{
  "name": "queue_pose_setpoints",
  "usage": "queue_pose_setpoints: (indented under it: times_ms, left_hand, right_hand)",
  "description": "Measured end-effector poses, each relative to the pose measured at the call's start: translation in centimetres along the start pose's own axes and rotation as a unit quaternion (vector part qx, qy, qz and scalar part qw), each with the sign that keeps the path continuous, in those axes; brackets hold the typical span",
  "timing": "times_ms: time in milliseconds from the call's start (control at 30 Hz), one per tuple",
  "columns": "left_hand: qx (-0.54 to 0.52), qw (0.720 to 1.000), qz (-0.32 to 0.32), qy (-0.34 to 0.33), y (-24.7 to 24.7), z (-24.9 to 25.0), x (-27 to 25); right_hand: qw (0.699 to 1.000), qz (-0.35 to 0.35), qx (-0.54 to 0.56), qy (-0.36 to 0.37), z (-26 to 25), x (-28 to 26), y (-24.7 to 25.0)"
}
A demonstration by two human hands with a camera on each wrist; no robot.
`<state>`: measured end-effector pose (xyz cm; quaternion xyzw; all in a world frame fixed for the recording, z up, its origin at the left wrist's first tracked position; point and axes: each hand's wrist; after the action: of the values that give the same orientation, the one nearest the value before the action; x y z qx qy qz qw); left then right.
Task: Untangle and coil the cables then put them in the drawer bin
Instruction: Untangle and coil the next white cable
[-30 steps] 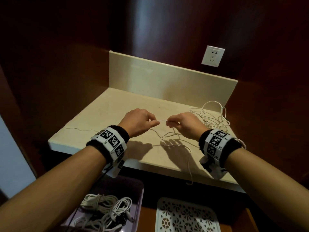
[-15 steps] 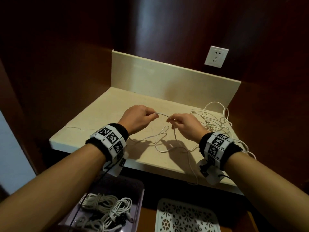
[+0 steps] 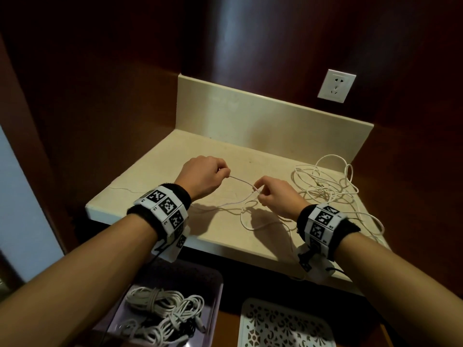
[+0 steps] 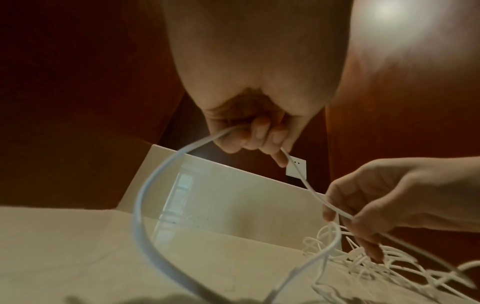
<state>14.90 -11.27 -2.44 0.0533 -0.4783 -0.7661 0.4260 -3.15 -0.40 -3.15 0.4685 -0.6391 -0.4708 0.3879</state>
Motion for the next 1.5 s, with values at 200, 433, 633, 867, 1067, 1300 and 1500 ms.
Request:
queue_pose_setpoints:
  times_ms: [200,433,633,867,1067,1300,1500]
  left_hand:
    - [0.081,0.995,-0.017,-0.054,-0.8,1.8,-0.1]
    - [0.114,0.992,0.000,-0.049,-1.5,1.5,0.8]
    - [0.134,0.990,0.047,0.016,-1.6,0.1,1.0]
    - [0.180,0.978,0.007,-0.102,-3.1,4.0,0.7]
    - [0.180,0.971,-0.082,-0.138,-3.9,5.6,0.5]
    - [0.157,0.982,-0.054,-0.094,-3.8,5.3,0.5]
    - [0.098,0.993,0.013,-0.059,-4.1,4.5,-0.3]
  right_hand:
    - [0.996,0.076,0.041,0.017,-0.3,-0.1,0.4]
    - [0.998,0.059,0.014,0.008,0.8,-1.6,1.0]
    - [0.998,0.017,-0.049,-0.033,4.2,-3.6,2.4]
    - [0.998,0.056,-0.013,-0.012,3.7,-3.5,3.1]
    - [0.990,0.114,0.087,-0.006,2.7,-2.9,3.8]
    - [0.974,0.133,0.179,-0.047,2.8,-3.3,3.2]
    - [0.944,0.183,0.258,-0.097,3.0,-5.7,1.4]
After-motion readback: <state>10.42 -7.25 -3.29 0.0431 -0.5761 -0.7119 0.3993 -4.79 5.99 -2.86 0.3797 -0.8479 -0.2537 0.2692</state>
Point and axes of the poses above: each hand's wrist, its own x-axis towards the middle knuckle, its own y-axis out of the back of the hand, z = x × y, and after that the axes turned 7 degrees about -x, right-handed
